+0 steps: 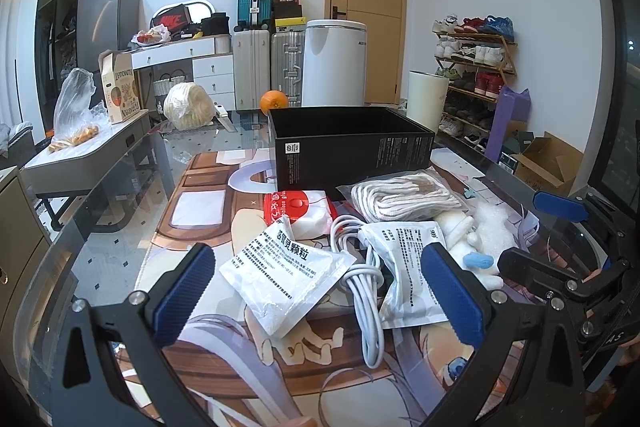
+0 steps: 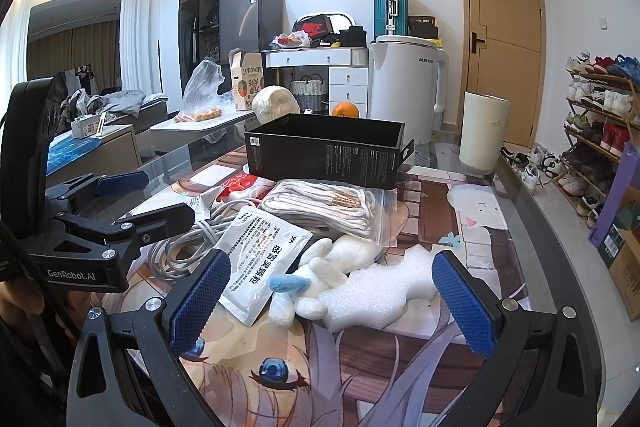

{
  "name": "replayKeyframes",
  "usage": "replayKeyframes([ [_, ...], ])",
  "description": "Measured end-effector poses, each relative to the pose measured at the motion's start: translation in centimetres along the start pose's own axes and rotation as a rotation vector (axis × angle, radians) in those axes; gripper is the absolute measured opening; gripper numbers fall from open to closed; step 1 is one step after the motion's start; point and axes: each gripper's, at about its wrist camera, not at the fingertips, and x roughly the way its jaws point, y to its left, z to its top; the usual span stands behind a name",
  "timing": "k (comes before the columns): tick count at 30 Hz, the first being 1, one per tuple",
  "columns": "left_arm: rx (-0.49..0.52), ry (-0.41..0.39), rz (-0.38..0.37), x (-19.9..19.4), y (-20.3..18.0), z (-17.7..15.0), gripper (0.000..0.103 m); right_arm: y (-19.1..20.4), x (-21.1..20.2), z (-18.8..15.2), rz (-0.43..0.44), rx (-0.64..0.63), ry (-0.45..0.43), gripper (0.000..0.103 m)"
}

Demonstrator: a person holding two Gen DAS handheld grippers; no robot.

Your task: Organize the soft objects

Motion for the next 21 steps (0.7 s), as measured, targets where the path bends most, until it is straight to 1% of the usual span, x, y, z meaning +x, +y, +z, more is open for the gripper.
replayKeyframes([
  [21,0.002,-0.004,0.003,-0.12,0.13,0.01,0.103,0.08,0.04,-0.04,-0.002,-0.006,0.001,0.102],
])
